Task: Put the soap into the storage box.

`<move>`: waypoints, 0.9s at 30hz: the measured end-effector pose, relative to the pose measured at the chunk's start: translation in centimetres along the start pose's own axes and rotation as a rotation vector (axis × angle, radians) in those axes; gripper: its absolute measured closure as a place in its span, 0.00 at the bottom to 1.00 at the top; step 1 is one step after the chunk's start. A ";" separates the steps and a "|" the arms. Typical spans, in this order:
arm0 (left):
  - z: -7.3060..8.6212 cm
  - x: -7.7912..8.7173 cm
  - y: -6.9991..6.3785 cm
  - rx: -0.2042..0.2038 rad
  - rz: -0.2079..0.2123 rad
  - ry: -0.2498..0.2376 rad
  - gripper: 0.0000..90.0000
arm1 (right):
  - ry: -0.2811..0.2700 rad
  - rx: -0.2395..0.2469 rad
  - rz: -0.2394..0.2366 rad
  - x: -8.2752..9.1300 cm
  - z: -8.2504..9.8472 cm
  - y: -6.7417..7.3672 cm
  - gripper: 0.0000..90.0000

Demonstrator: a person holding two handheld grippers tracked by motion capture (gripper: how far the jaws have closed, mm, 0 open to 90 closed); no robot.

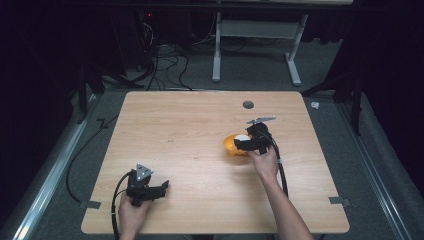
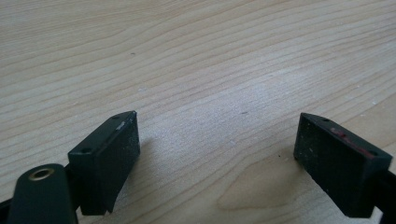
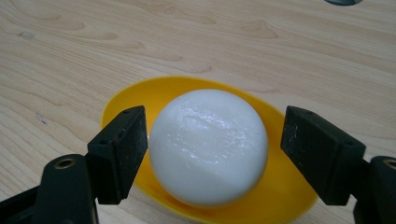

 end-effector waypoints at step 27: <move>0.0 0.0 0.0 0.000 0.000 0.000 0.16 | -0.084 -0.033 0.000 2.9 0.8 -2.4 0.32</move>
Point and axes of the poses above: each handheld gripper's, and its own axes: x roughly backward along the jaws, z roughly out of its underside, y roughly to its left, the point moved 7 cm from there along -x, roughly forward along the jaws, and after that the axes turned 8 degrees about z, right-handed, at the moved point
